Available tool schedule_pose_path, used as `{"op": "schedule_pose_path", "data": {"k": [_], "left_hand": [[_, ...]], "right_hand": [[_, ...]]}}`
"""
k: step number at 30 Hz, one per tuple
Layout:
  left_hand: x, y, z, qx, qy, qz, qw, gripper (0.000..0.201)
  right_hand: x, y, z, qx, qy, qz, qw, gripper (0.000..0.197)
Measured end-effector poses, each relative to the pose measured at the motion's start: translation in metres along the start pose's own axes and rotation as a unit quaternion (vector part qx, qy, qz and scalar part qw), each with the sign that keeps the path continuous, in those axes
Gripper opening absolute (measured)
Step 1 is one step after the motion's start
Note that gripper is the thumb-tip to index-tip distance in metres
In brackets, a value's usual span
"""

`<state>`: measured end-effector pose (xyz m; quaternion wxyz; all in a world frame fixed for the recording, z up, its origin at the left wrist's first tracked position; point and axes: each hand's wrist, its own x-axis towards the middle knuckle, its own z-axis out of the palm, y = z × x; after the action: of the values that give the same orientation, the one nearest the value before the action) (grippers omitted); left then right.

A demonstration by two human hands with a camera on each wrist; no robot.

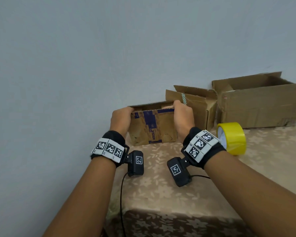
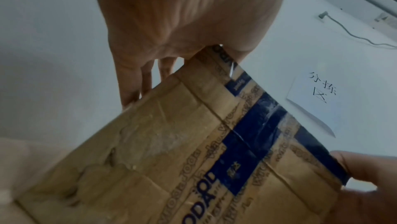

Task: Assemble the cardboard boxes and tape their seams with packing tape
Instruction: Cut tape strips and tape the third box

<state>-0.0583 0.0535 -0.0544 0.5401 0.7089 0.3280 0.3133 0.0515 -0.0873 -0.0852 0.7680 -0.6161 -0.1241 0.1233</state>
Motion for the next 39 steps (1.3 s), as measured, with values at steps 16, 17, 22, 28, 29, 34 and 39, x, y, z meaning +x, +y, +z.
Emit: {"op": "schedule_pose_path", "data": {"k": [16, 17, 22, 28, 29, 34, 39], "left_hand": [[-0.001, 0.022, -0.014, 0.221, -0.168, 0.055, 0.959, 0.049], [-0.001, 0.022, -0.014, 0.237, -0.170, 0.062, 0.955, 0.050], [0.002, 0.022, -0.009, 0.303, -0.177, 0.102, 0.931, 0.040], [0.002, 0.022, -0.009, 0.323, -0.185, 0.107, 0.922, 0.023], [0.002, 0.022, -0.009, 0.324, -0.184, 0.111, 0.921, 0.023], [0.004, 0.017, -0.010, 0.314, -0.175, 0.121, 0.925, 0.020], [0.005, 0.017, -0.013, 0.284, -0.164, 0.118, 0.937, 0.016]], "right_hand": [[0.014, -0.006, -0.003, -0.189, -0.141, 0.017, 0.972, 0.034], [0.015, -0.006, -0.004, -0.182, -0.140, 0.017, 0.973, 0.036], [0.006, -0.011, -0.009, -0.277, -0.157, -0.051, 0.946, 0.028], [0.003, -0.013, -0.012, -0.313, -0.166, -0.093, 0.930, 0.030], [0.003, -0.014, -0.012, -0.310, -0.165, -0.099, 0.931, 0.029], [0.001, -0.017, -0.010, -0.304, -0.163, -0.116, 0.931, 0.020], [-0.005, -0.022, -0.008, -0.272, -0.155, -0.133, 0.940, 0.009]]}}
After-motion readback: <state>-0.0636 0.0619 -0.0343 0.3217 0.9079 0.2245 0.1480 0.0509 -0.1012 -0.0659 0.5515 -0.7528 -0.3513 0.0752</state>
